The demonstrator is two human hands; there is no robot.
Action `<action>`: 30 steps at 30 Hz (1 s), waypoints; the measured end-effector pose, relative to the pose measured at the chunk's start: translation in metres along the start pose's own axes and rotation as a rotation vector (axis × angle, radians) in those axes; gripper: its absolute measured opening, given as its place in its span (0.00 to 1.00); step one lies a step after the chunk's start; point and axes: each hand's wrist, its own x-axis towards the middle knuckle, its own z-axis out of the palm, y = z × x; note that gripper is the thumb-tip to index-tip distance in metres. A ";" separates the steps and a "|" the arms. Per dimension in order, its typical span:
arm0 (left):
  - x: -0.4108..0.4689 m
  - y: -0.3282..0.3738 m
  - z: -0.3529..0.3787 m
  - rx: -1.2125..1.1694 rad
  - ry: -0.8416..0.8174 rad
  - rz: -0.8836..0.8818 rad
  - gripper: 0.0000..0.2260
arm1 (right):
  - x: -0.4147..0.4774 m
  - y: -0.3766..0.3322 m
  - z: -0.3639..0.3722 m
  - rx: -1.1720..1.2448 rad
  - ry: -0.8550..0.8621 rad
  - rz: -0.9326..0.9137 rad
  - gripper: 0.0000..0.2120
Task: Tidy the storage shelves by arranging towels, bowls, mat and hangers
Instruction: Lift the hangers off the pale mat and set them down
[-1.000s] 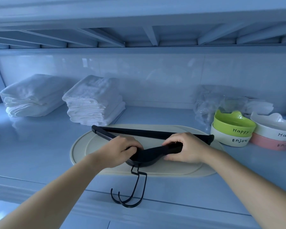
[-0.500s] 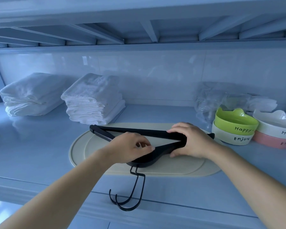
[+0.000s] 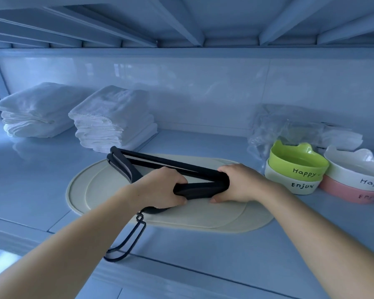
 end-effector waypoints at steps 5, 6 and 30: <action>-0.005 0.006 0.005 0.065 0.019 -0.026 0.10 | -0.005 0.001 -0.002 0.065 -0.063 -0.009 0.23; -0.007 0.007 0.006 0.075 0.027 -0.025 0.10 | -0.008 -0.001 -0.003 0.085 -0.064 0.001 0.22; -0.101 0.031 0.002 0.232 0.051 0.243 0.09 | -0.168 -0.093 0.005 0.115 0.149 0.446 0.15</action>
